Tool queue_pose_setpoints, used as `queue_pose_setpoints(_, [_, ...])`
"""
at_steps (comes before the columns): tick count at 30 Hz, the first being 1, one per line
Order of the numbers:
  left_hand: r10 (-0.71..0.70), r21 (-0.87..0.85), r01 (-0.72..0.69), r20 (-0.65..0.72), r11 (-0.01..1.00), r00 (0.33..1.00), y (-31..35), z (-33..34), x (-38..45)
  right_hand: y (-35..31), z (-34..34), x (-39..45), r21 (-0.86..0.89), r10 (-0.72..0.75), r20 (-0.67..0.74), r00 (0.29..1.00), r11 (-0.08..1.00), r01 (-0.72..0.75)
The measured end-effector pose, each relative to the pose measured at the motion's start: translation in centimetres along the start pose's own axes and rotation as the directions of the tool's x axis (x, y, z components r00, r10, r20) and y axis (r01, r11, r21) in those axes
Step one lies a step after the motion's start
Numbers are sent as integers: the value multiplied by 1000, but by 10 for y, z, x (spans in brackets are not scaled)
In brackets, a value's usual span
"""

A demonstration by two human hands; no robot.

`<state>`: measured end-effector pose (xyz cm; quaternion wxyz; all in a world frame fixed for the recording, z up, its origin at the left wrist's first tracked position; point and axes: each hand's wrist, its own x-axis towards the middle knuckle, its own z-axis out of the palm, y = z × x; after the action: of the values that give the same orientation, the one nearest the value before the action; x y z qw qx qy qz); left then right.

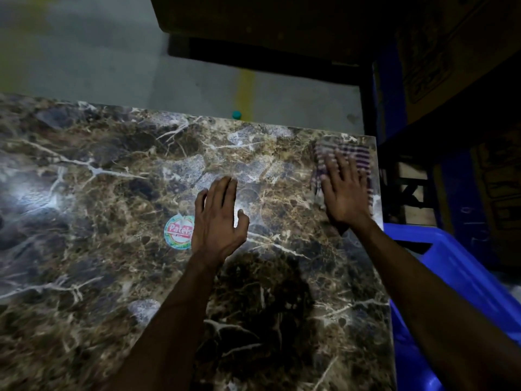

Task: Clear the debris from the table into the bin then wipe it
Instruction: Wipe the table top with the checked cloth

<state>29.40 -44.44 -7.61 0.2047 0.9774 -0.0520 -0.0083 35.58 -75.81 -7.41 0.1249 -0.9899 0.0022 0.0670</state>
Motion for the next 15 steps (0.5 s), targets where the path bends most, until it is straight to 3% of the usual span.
queue_pose_setpoints(3, [7,18,-7,2,1000,1000,0,2,0,-25,-5,44,9,139,-22,990,990,-139])
queue_pose_setpoints(5, [10,25,-10,-10,1000,1000,0,2,0,-56,-3,69,-3,131,0,991,991,-131])
queue_pose_setpoints(10, [14,24,-12,-53,1000,998,1,0,0,-143,28,46,15,-154,30,988,988,153])
queue_pose_setpoints(12, [-19,9,20,-74,1000,997,0,1,0,-140,31,10,16,-259,53,965,966,258])
queue_pose_setpoints(15, [-34,4,35,-66,999,997,-1,2,0,-103,23,-40,3,-266,79,961,964,266])
